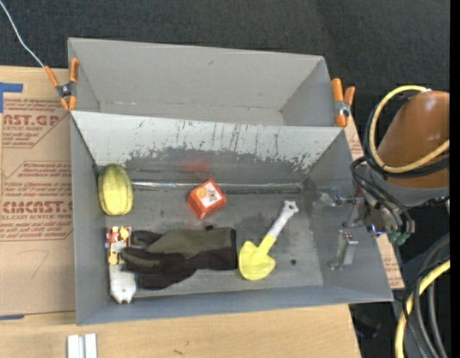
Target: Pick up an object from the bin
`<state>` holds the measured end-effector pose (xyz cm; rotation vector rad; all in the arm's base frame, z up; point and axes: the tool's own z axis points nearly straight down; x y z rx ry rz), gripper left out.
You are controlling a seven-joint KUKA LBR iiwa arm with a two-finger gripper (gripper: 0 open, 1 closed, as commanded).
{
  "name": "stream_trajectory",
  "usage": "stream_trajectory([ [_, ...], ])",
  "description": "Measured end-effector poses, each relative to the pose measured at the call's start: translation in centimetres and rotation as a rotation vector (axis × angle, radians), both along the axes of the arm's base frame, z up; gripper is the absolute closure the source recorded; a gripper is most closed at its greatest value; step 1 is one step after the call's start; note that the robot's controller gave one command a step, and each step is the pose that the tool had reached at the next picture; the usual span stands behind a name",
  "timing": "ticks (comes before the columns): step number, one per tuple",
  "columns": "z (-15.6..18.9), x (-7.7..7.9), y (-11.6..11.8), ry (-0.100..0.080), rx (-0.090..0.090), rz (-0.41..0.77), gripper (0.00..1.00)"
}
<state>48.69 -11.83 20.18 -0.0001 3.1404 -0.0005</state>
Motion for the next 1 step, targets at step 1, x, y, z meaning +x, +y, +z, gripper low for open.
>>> stream_trajectory([
  [1, -6.43, 4.03, 9.29, 0.003, 0.002, -0.056, 0.0],
])
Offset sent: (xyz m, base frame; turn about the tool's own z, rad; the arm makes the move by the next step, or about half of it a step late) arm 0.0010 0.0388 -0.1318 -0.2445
